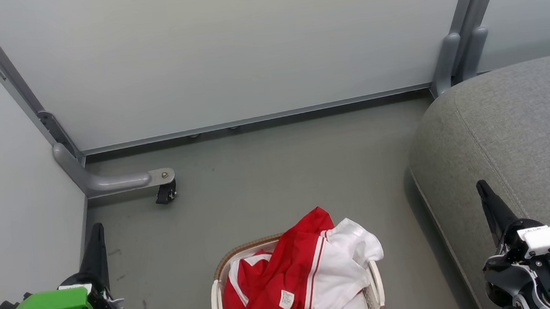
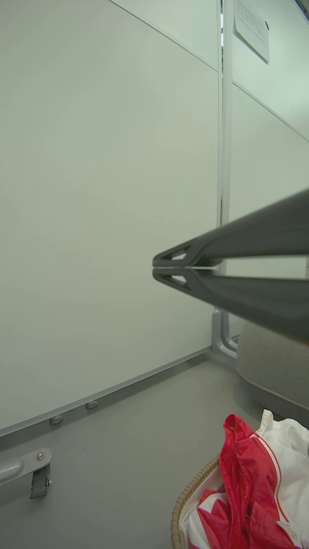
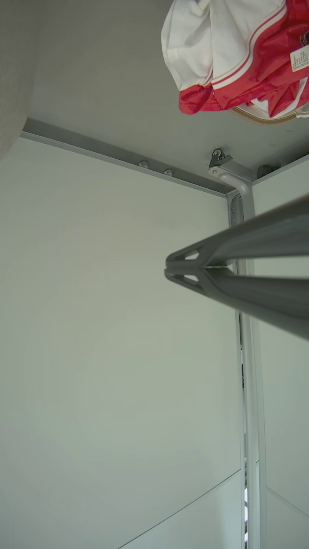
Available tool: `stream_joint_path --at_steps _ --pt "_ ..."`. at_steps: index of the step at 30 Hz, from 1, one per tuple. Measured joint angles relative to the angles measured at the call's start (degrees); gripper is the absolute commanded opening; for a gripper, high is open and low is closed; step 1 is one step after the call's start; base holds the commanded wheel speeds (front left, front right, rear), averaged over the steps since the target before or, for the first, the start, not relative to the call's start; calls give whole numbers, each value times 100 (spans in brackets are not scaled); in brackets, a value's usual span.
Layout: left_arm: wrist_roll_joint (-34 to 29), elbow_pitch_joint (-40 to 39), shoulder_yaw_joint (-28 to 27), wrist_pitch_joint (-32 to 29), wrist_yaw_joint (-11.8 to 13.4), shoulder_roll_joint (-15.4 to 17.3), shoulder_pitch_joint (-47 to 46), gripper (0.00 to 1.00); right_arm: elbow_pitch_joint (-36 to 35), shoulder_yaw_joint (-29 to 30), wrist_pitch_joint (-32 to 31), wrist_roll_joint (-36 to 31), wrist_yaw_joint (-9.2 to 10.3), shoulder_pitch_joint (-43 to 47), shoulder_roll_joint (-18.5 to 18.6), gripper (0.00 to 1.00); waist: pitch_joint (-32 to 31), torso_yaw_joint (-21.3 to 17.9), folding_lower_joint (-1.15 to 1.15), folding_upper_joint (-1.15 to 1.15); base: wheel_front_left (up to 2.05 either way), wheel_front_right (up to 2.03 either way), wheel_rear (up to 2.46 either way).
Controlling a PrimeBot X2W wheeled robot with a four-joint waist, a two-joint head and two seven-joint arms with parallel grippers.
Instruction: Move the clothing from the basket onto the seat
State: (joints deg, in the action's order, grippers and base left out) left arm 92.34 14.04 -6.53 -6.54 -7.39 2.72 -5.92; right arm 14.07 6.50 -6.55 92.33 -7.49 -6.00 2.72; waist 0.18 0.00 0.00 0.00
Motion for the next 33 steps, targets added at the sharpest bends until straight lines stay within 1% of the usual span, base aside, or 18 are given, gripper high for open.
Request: stream_joint_path --at_steps 33 --pt "0 0 0 0 0 0 0 0 0 0 0 0 0 0 0 0 0 0 0 0 0 0 0"
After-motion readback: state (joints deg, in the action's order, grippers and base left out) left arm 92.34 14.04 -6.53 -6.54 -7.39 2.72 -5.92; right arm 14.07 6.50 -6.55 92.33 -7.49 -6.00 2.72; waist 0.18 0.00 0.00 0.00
